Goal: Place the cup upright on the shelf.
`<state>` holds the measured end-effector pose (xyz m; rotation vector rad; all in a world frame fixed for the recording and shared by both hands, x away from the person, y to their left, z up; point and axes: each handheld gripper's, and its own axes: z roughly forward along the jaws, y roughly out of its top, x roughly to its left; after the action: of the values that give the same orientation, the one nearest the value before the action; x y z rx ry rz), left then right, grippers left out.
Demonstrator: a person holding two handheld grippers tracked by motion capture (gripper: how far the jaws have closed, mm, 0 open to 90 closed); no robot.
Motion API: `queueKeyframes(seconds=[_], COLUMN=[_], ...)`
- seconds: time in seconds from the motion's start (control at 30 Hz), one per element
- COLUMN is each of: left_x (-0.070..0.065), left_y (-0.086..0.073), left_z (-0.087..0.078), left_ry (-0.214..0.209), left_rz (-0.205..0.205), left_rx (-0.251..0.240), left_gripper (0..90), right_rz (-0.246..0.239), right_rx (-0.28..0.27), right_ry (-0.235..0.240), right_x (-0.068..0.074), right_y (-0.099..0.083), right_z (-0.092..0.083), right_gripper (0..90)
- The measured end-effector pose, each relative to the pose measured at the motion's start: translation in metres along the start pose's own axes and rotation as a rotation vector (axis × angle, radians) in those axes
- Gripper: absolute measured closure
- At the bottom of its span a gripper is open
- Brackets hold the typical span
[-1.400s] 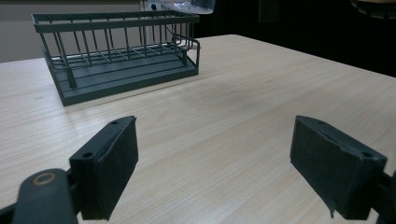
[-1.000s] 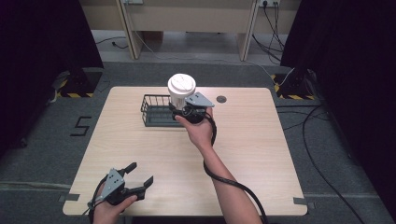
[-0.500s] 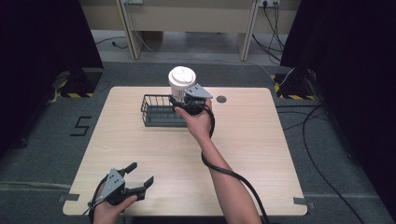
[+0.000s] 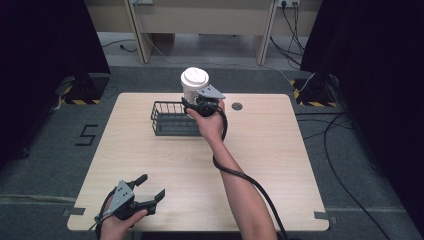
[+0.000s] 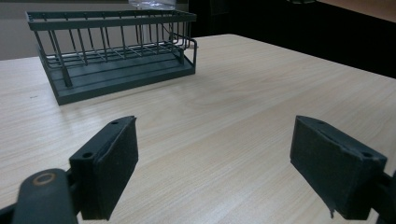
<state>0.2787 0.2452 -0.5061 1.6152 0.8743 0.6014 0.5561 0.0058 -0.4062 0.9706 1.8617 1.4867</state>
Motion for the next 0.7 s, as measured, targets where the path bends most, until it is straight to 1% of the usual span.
queueKeyframes(seconds=[0.03, 0.27, 0.53, 0.67, 0.7], left_x=[0.0, 0.0, -0.002, -0.002, -0.002], left_y=[0.0, 0.0, 0.0, 0.0, 0.0], left_z=[0.0, 0.001, 0.001, 0.001, 0.001], left_ry=[-0.002, -0.009, -0.018, -0.018, -0.018], left_rz=[0.0, -0.002, 0.003, 0.002, 0.002], left_rx=[0.0, 0.0, -0.001, -0.002, -0.002], left_gripper=[14.8, 14.8, 14.8, 14.8, 14.7], right_rz=[-0.002, 0.01, 0.014, 0.026, 0.023], right_rx=[0.008, 0.024, 0.033, 0.036, 0.046], right_ry=[-0.001, -0.002, -0.01, -0.013, -0.014], right_x=[-0.001, -0.002, -0.005, -0.005, -0.006], right_y=[-0.001, -0.006, -0.009, -0.01, -0.013], right_z=[0.004, 0.015, 0.024, 0.026, 0.028], right_gripper=[18.6, 18.6, 18.5, 18.5, 18.5])
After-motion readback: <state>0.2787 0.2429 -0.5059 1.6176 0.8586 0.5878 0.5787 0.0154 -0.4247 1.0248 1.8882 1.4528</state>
